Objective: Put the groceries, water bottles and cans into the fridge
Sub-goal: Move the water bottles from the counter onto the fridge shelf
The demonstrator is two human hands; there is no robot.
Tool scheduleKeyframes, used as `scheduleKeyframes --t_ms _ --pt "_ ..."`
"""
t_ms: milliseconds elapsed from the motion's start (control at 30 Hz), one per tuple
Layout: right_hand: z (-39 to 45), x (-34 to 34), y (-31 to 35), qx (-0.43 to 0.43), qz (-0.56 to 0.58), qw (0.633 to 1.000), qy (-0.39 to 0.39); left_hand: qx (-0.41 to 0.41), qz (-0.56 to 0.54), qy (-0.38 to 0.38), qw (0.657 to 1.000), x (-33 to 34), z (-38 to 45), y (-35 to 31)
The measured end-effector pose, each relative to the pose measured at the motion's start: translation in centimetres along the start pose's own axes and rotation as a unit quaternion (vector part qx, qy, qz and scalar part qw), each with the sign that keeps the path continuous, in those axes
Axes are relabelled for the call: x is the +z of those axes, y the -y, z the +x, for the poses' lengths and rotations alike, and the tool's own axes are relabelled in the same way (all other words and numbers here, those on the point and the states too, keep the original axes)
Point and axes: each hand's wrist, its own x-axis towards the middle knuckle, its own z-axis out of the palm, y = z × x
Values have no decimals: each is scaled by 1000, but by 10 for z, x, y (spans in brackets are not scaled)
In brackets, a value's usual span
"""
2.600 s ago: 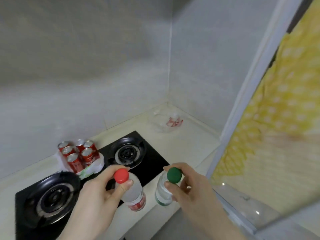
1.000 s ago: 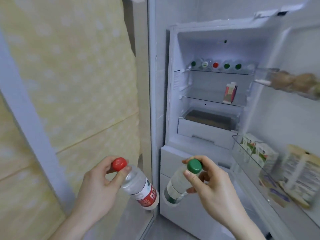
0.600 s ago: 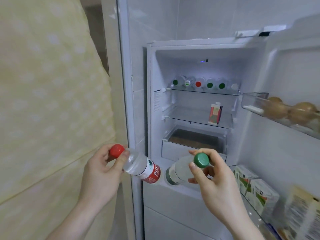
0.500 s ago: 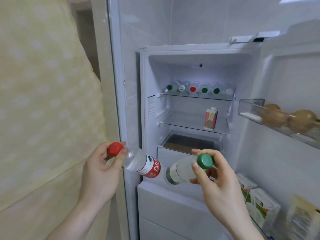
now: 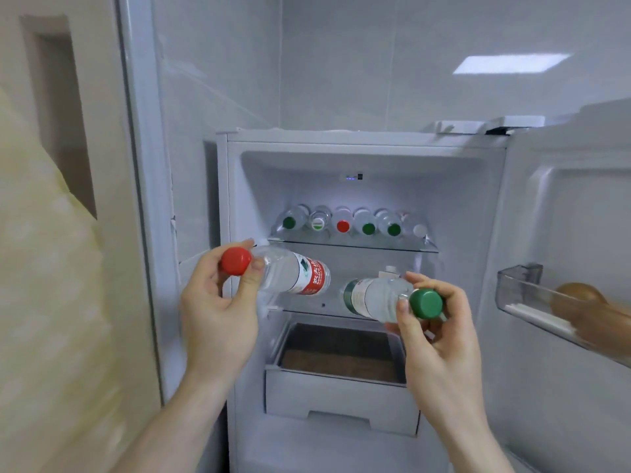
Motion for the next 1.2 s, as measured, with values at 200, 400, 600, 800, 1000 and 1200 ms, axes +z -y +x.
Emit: scheduleKeyframes --t_ms 200,400,600,800,1000,1200 --pt "43 39 -19 -60 -21 996 -64 35 -25 4 999 32 46 32" --pt "83 59 -39 -91 -17 991 -95 69 -86 -16 994 64 72 51" --pt "120 76 -56 -112 -15 988 -102 84 -88 -17 992 95 96 83" --pt "153 89 -80 -115 -12 988 -98 74 -87 -23 993 120 116 107" --pt "178 97 -100 -114 -3 990 -85 72 -58 -24 995 145 135 137" --pt "206 113 -127 -114 15 990 -83 50 -49 -11 997 169 150 157"
